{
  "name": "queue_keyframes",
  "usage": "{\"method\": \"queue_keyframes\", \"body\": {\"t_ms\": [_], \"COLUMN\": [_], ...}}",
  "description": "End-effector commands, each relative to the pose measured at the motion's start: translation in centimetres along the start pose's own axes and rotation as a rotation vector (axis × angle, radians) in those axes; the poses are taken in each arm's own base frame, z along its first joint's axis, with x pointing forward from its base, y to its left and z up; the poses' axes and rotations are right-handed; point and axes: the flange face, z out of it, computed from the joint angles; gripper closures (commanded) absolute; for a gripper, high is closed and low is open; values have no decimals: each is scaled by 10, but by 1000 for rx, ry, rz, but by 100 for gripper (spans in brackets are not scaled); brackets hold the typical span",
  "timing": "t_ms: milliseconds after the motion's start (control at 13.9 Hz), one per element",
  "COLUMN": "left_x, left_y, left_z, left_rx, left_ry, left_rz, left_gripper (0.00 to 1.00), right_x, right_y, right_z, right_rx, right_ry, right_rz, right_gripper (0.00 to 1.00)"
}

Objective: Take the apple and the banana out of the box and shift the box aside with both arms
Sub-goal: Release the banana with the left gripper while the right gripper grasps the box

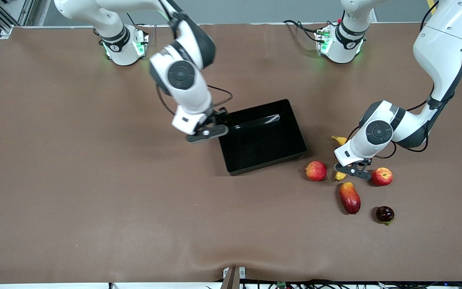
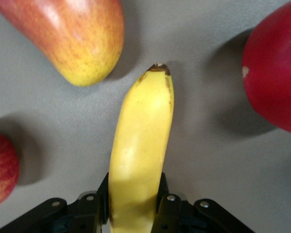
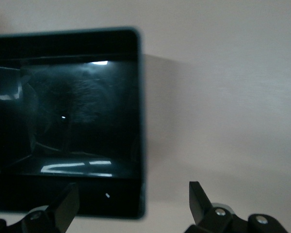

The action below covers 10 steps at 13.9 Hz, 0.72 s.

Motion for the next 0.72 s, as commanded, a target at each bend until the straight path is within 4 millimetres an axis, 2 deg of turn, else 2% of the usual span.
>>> {"method": "queue_keyframes", "body": {"t_ms": [0, 72, 144, 216, 288, 432, 648], "left_x": [0, 1, 2, 3, 4, 10, 18], "left_y": [1, 3, 6, 5, 4, 9, 5], "left_z": [4, 6, 8, 7, 4, -13, -62], "left_rx": [-16, -26, -33, -32, -26, -12, 43], "left_ry": [44, 56, 60, 64, 70, 96, 153], "left_rz": [66, 68, 72, 69, 71, 76, 69], "left_gripper": [96, 90, 76, 44, 0, 0, 0], "right_x": [8, 9, 10, 12, 16, 17, 19], "right_y": [-11, -14, -14, -14, -8, -6, -3], "right_z": [38, 47, 51, 53, 50, 52, 55], "right_rx": [-11, -6, -11, -41, -83, -112, -139], "right_ry": [24, 40, 49, 62, 86, 92, 102], "right_rz": [2, -7, -21, -54, -87, -111, -132], "right_gripper": [0, 0, 0, 0, 0, 0, 0]}}
